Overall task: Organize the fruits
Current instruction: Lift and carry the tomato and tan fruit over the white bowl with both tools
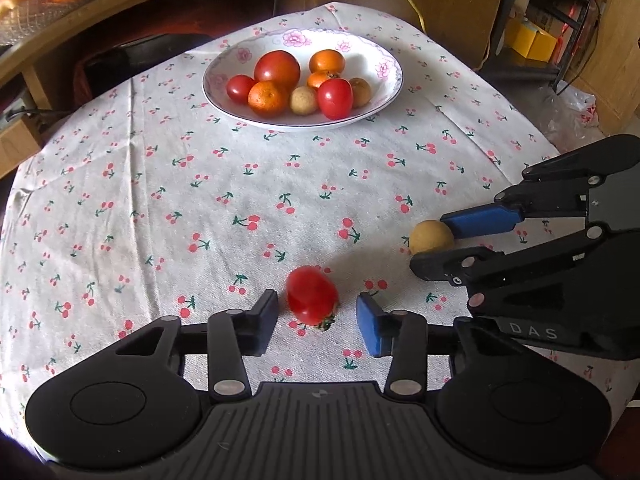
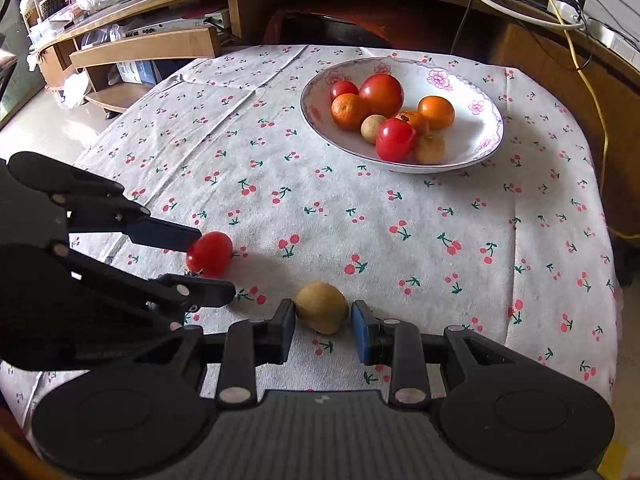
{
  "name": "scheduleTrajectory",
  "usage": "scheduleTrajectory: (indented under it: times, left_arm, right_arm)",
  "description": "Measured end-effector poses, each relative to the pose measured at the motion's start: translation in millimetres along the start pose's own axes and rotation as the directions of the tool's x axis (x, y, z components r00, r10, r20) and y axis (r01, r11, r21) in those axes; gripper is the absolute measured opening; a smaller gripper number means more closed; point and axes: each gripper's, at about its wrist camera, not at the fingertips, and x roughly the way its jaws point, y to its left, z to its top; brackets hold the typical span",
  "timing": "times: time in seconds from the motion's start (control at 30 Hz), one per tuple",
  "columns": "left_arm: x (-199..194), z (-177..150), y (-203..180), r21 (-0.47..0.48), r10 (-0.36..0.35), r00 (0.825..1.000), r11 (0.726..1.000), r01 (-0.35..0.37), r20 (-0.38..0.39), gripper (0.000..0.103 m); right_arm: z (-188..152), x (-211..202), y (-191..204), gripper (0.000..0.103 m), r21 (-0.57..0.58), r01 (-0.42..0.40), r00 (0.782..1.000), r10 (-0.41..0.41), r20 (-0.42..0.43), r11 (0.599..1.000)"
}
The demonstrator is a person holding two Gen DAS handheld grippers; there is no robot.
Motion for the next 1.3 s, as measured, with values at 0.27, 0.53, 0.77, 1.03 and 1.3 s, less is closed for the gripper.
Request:
scheduleTrajectory:
  times: [0.27, 0.53, 0.77, 1.03, 1.3]
  left_arm:
    - [1.3, 2.1, 1.8, -0.011, -0.006, 1.0, 1.0, 0.006, -0.002, 0.04]
    - [0.8, 2.7, 2.2, -0.009, -0.002, 1.0, 1.0, 0.002, -0.004, 0.036]
    - [2.4, 2.8, 1.1, -0.002, -0.004, 1.0, 1.0, 0.004, -0.007, 0.041]
    - [1.7, 0.1, -1.1, 0.006, 0.015, 1.0, 1.0, -0.015, 0.003, 0.041]
    - [-2.8, 2.3, -3.7, 0.021, 0.009, 1.0, 1.0, -0.009, 0.011, 0.036]
  right_arm:
    - [0.8, 2.2, 1.8, 0.029, -0.012, 0.006, 1.0, -0.006, -0.007, 1.0]
    - [1.4, 2.2, 1.5, 0.029, -0.016, 0.008, 1.0, -0.008, -0.008, 1.0]
    - [1.7, 3.0, 1.9, 0.029, -0.011, 0.011, 1.0, -0.011, -0.008, 1.0]
    - [1.9, 2.6, 0.7, 0.029, -0.008, 0.009, 1.0, -0.009, -0.009, 1.0]
    - [4.0, -1.9, -2.3, 0.029, 0.008, 0.011, 1.0, -0.011, 0.012, 1.0]
